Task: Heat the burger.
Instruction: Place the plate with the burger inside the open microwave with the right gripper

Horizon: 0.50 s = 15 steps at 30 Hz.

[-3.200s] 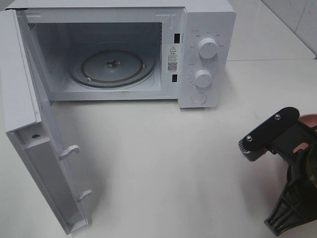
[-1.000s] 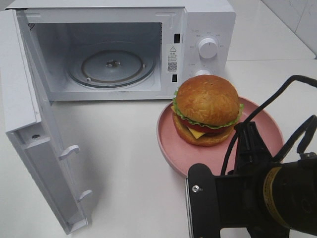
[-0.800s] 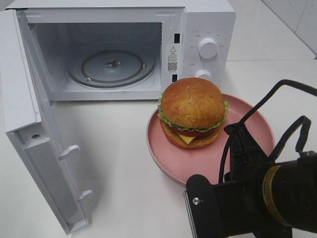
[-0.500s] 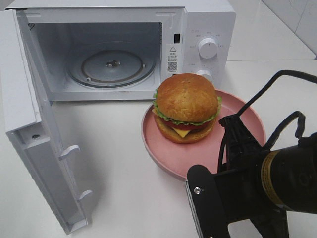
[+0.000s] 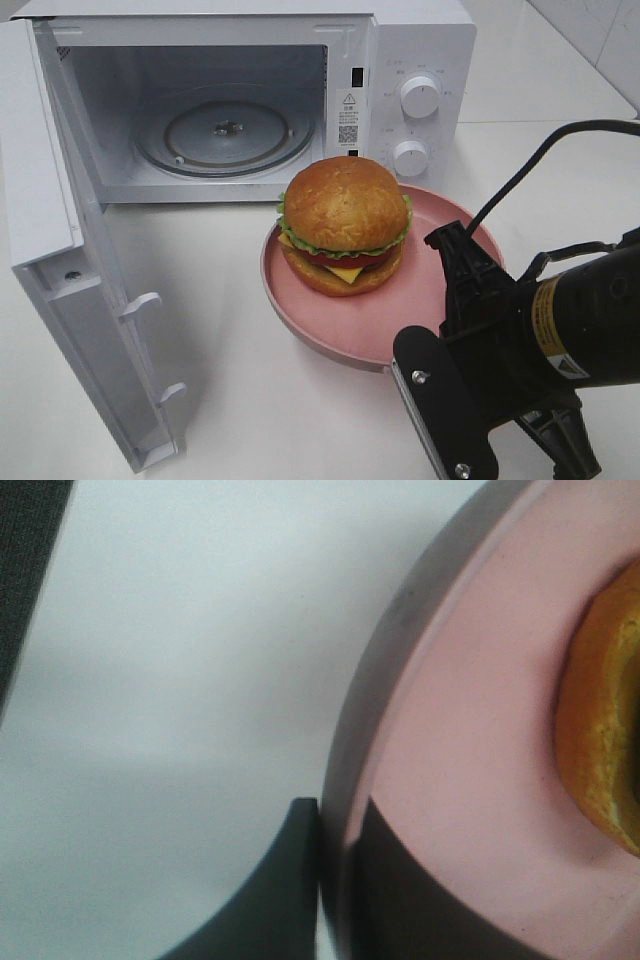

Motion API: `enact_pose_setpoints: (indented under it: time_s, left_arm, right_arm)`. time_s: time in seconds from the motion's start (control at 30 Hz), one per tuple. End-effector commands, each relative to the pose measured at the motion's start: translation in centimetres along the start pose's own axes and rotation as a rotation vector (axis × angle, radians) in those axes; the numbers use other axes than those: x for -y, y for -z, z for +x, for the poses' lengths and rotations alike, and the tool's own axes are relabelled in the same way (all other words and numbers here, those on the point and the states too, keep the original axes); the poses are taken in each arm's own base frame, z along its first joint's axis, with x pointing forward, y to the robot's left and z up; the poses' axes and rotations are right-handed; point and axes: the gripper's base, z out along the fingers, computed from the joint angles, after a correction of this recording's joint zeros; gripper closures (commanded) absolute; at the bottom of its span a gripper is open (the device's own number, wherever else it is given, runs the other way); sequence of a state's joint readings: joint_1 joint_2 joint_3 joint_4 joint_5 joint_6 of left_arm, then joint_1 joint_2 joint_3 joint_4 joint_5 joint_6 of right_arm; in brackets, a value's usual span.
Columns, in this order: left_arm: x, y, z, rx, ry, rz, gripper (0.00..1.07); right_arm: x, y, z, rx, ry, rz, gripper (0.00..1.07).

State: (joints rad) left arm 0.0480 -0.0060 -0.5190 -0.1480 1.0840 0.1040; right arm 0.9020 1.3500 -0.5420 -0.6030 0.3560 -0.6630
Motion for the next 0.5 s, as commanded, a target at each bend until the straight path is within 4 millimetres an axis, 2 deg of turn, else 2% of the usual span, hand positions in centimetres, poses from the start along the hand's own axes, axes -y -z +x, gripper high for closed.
enact_pose_setpoints:
  time_s: [0.03, 0.23, 0.5]
  left_arm:
    - [0.0, 0.1, 0.1, 0.026, 0.000, 0.002, 0.09]
    - [0.0, 0.1, 0.1, 0.026, 0.000, 0.002, 0.09]
    - [0.0, 0.1, 0.1, 0.026, 0.000, 0.002, 0.09]
  right_arm:
    - [0.6, 0.1, 0.4, 0.053, 0.075, 0.035, 1.07]
    - [0.8, -0.2, 1.4, 0.061, 0.126, 0.023, 1.07]
    - [2.2, 0.1, 2.6, 0.080, 0.140, 0.038, 1.07]
